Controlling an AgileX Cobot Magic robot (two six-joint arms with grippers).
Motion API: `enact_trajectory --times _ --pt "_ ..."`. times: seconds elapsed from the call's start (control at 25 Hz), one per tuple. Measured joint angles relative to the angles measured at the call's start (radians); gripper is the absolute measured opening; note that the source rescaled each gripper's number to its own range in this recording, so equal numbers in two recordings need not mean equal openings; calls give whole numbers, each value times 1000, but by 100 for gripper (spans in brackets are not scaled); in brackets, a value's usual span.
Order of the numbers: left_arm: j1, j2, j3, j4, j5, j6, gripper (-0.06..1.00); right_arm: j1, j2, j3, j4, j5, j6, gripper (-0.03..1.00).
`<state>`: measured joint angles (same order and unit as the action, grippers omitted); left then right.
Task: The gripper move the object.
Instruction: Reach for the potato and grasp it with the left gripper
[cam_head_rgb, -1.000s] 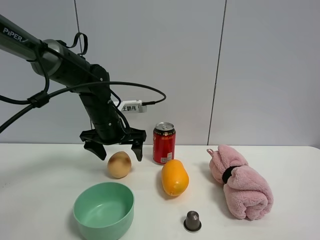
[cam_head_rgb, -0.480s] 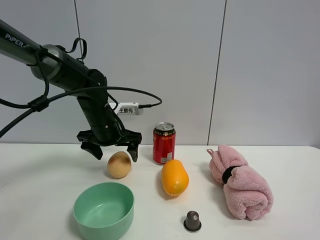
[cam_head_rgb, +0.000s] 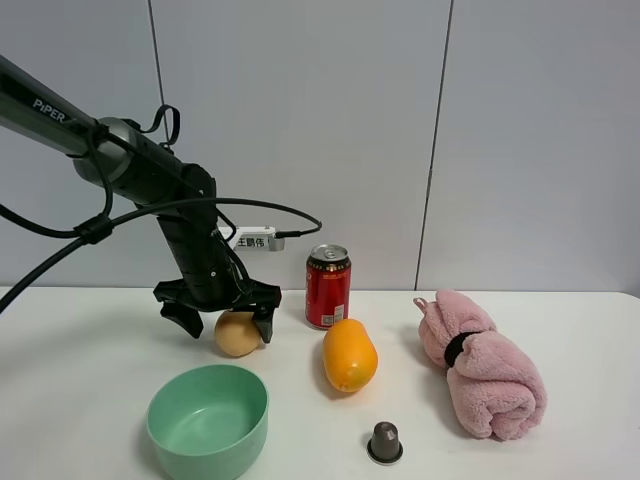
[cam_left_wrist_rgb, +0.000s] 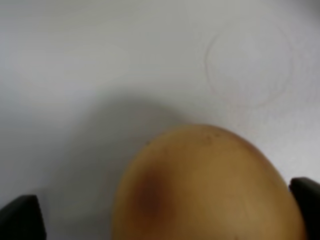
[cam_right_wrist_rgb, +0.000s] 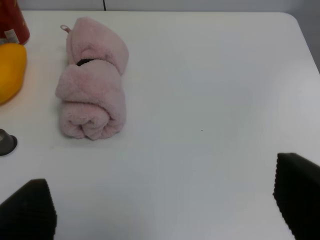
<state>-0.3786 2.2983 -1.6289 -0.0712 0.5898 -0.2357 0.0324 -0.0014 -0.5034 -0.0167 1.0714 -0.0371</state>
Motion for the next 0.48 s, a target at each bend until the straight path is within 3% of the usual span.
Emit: enact_trajectory --times 0.48 --pt "0 14 0 2 1 0 100 0 0 0 0 0 0 100"
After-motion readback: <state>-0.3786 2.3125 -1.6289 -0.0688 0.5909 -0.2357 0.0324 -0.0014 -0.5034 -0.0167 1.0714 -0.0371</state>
